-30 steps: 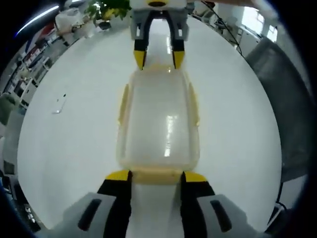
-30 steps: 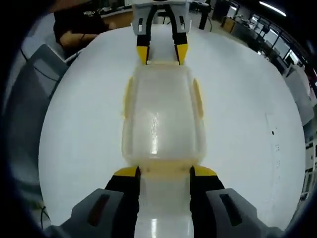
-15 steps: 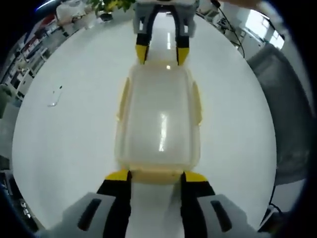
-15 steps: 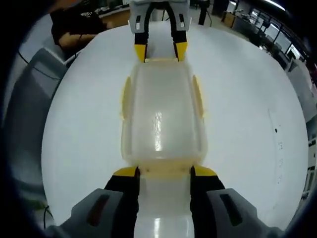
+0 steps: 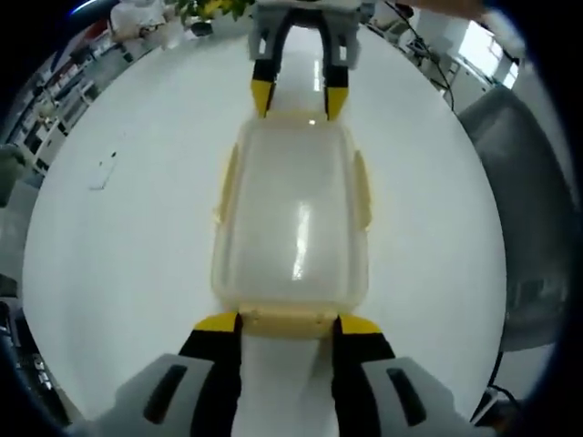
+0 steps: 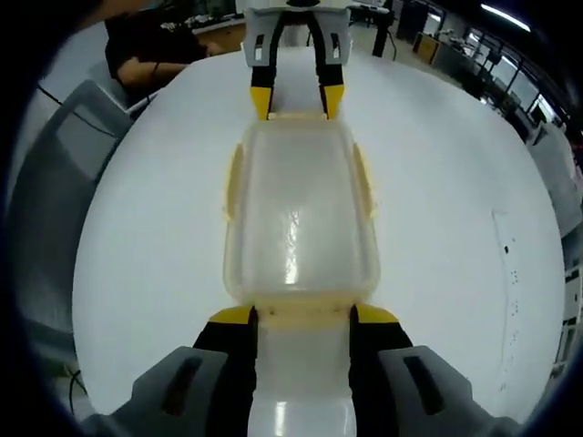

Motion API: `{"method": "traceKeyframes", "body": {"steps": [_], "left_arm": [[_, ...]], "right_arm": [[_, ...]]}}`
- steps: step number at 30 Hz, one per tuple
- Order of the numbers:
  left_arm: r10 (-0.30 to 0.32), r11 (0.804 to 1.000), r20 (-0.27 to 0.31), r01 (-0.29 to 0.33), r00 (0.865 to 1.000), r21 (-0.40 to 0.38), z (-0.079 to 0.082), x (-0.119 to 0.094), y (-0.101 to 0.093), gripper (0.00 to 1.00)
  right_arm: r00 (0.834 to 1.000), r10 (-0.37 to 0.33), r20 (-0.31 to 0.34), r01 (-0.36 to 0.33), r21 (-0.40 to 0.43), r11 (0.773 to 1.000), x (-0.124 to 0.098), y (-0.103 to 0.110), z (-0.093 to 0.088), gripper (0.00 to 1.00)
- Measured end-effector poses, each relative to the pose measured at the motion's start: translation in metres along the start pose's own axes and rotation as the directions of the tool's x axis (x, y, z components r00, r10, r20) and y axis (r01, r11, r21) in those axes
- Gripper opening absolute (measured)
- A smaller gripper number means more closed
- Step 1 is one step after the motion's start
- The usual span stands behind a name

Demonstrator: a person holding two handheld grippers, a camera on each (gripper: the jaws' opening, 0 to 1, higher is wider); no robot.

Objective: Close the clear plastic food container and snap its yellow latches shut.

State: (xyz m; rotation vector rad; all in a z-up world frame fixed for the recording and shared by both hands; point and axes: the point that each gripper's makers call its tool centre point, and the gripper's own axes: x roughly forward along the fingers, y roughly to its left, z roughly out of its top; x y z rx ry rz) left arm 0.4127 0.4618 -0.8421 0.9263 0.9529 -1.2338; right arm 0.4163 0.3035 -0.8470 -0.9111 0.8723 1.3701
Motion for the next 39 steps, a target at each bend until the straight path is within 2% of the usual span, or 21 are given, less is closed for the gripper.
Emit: {"method": "traceKeyframes", "body": {"steps": [2,9,13,22,31,39], "left_arm": [[-0.021,1.0,-0.012,0.021,1.0,-0.02,0.0,0.0,-0.008,0.33],[-0.015,0.999,0.001,0.015,1.0,-0.031,0.001,-0.013,-0.015,0.33],[0.004,0.999,0.005,-0.003,1.0,-0.038,0.008,-0.022,-0.017,0.33],[0.016,0.998,-0.002,-0.016,1.0,-0.053,0.025,-0.05,-0.027,0.33],[0.066,0.997,-0.019,-0.067,0.998,-0.041,0.059,-0.069,-0.028,0.33],[0.073,0.997,0.006,-0.073,0.997,-0.012,0.102,-0.062,-0.029,0.33]], "right_arm": [[1.0,0.02,-0.002,-0.02,-0.018,1.0,0.0,0.002,0.0,0.36],[0.998,0.038,0.05,-0.037,-0.022,0.999,-0.013,0.011,0.005,0.36],[0.998,0.025,0.055,-0.023,-0.041,0.999,-0.024,0.011,0.006,0.36],[0.994,0.013,0.109,-0.006,-0.065,0.998,-0.054,0.02,0.01,0.36],[0.988,-0.006,0.153,0.017,-0.069,0.998,-0.086,0.022,0.0,0.36],[0.989,-0.035,0.143,0.043,-0.053,0.998,-0.115,0.023,-0.035,0.36]]}}
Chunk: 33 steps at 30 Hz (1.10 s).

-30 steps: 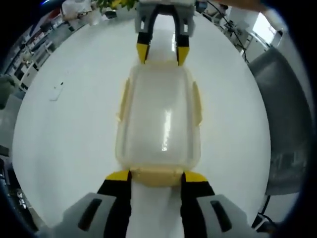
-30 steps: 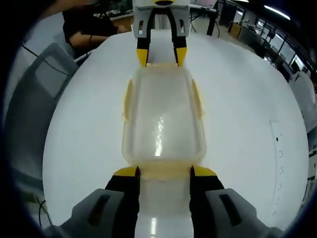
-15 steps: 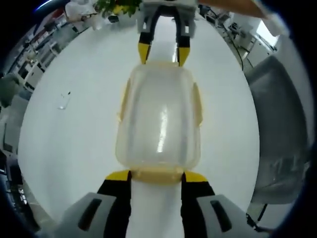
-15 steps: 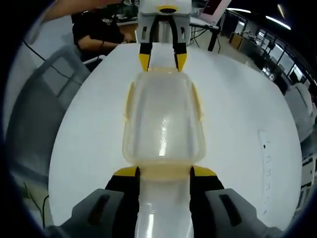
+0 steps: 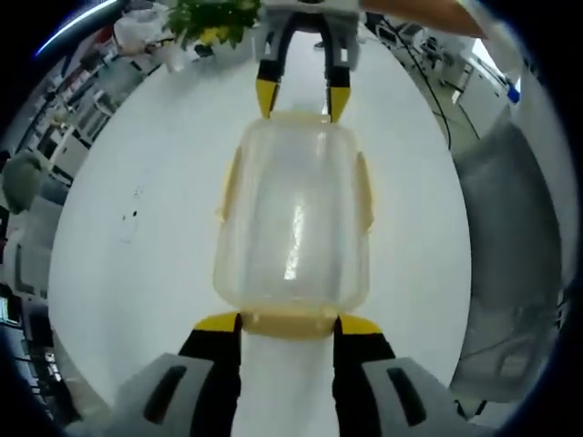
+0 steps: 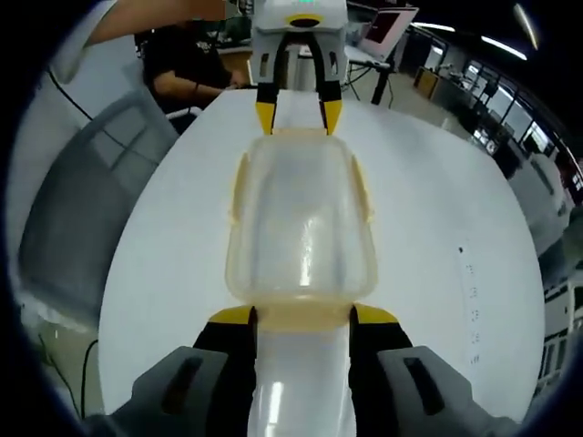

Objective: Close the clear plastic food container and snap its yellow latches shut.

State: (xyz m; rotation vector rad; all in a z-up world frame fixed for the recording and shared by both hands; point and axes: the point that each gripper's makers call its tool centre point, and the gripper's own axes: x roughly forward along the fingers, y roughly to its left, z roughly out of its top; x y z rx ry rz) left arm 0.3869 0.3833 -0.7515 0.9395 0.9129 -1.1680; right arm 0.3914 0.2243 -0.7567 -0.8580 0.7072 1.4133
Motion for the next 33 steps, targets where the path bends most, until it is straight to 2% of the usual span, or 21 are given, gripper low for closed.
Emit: {"method": "traceKeyframes", "body": {"steps": [11,16,27,33], "left_arm": [[-0.022,0.997,0.019,0.021,1.0,0.07,0.064,0.024,0.006,0.34],[-0.035,0.996,0.036,0.031,0.999,0.088,0.088,0.036,0.008,0.34],[-0.063,0.992,0.063,0.055,0.996,0.113,0.13,0.055,0.008,0.34],[-0.081,0.99,0.059,0.073,0.995,0.12,0.147,0.068,0.007,0.34]], "right_arm": [[0.999,-0.036,-0.035,0.038,0.052,0.998,-0.035,-0.001,-0.054,0.36],[0.998,-0.043,-0.053,0.047,0.076,0.996,-0.049,-0.003,-0.077,0.36],[0.994,-0.047,-0.094,0.056,0.099,0.993,-0.072,-0.006,-0.119,0.36],[0.993,-0.034,-0.114,0.048,0.119,0.992,-0.077,-0.004,-0.14,0.37]]}}
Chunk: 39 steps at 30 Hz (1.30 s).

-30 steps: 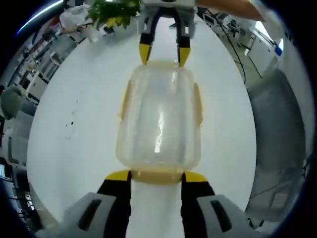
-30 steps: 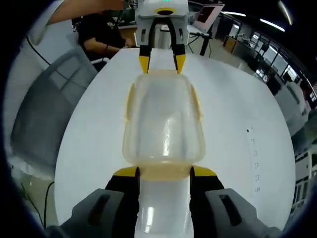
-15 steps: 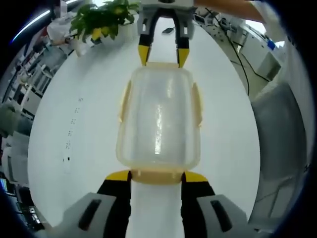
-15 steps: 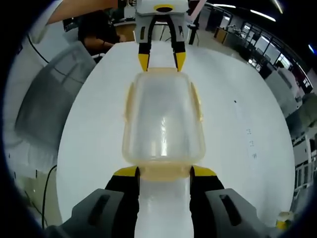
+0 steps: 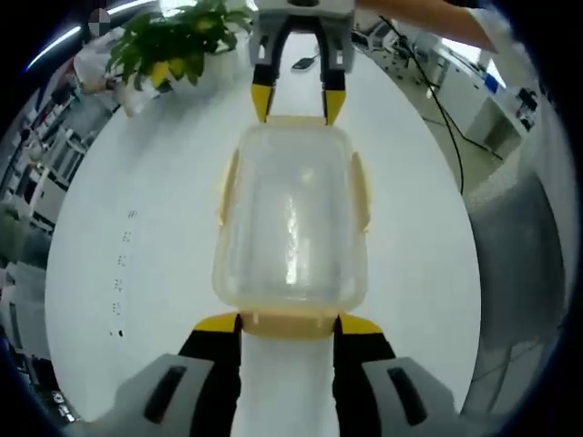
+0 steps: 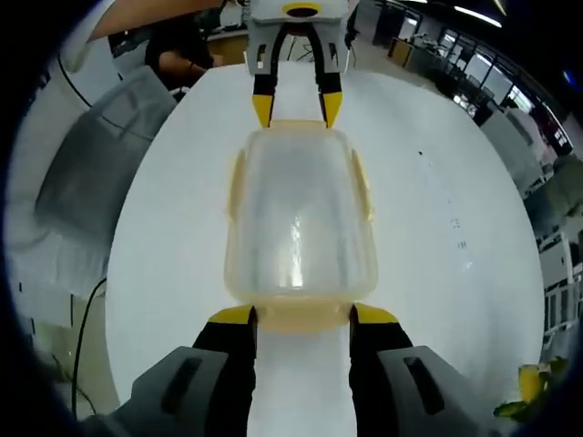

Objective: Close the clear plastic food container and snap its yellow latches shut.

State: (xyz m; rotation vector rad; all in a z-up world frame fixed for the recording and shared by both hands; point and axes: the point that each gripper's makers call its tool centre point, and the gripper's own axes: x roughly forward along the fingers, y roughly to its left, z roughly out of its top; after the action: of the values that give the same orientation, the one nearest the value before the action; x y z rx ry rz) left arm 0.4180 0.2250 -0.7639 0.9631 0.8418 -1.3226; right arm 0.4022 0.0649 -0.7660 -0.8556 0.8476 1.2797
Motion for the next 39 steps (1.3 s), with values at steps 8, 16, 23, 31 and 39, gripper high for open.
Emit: {"method": "traceKeyframes", "body": {"steps": [8,16,23,31,39], "left_arm": [[-0.024,1.0,0.011,0.024,1.0,-0.008,0.008,0.012,0.001,0.34],[-0.041,0.999,-0.01,0.041,0.999,-0.028,0.005,0.019,0.0,0.34],[-0.056,0.998,-0.038,0.055,0.998,-0.034,-0.001,0.023,-0.002,0.34],[-0.054,0.998,-0.016,0.054,0.998,-0.007,0.005,0.021,-0.004,0.34],[-0.05,0.999,-0.017,0.05,0.999,-0.008,0.006,0.024,-0.004,0.34]], "right_arm": [[1.0,0.008,-0.02,-0.008,0.015,1.0,0.003,0.001,-0.015,0.37],[0.999,0.02,-0.046,-0.02,0.011,1.0,0.01,0.0,-0.019,0.37],[0.999,0.029,-0.045,-0.028,0.011,1.0,0.017,0.0,-0.017,0.37],[0.999,0.028,-0.039,-0.027,0.021,0.999,0.012,0.002,-0.021,0.37],[0.999,0.023,-0.036,-0.022,0.035,0.999,0.016,0.001,-0.024,0.37]]}}
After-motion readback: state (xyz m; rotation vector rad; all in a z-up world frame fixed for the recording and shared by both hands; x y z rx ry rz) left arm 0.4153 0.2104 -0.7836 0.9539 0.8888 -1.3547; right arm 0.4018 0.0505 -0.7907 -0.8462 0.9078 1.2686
